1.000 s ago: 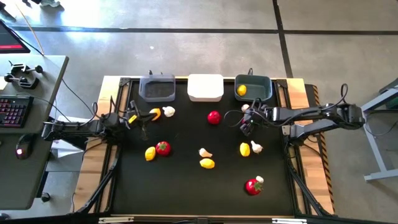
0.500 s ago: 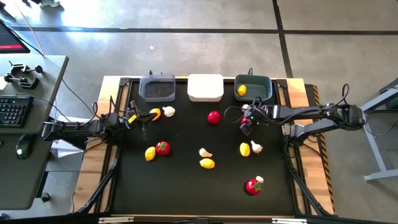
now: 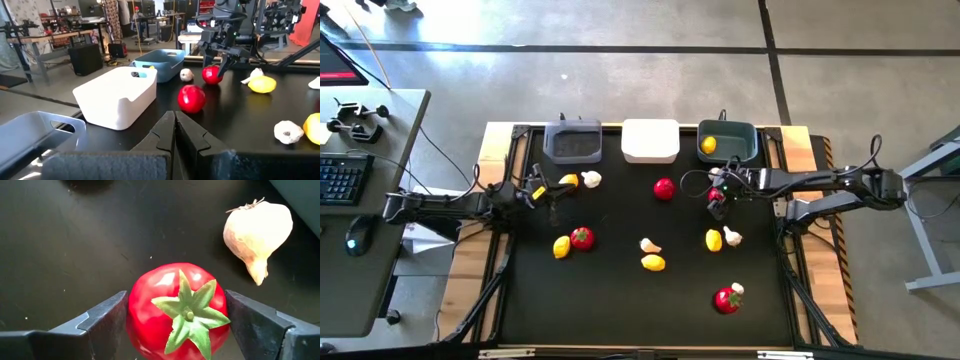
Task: Sort produce into baskets
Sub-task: Put the tomato into the black bin
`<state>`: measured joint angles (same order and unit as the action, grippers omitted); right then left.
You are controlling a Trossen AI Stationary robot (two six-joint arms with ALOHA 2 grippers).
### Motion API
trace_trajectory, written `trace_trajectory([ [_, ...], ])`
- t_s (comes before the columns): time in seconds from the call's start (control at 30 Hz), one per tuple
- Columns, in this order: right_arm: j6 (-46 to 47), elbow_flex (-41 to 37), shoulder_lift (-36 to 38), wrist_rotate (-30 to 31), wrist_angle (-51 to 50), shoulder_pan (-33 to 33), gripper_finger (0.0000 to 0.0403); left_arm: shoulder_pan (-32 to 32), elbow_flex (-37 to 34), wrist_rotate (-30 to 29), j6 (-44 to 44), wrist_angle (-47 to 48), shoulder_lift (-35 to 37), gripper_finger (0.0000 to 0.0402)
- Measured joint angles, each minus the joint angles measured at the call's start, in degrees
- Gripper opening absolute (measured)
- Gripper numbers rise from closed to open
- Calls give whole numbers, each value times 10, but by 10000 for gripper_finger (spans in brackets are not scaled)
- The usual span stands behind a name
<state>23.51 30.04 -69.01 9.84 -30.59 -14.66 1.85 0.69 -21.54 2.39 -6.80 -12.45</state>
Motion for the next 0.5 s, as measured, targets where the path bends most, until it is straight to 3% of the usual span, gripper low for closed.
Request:
trace_trajectory([
  [0.2,8,0,0,-4,0,0,305,0,0,13,-14,-42,-3,0],
  [0.5,79,16,-2,-61,-7,-1,240,0,0,15,-23,-34,-3,0],
])
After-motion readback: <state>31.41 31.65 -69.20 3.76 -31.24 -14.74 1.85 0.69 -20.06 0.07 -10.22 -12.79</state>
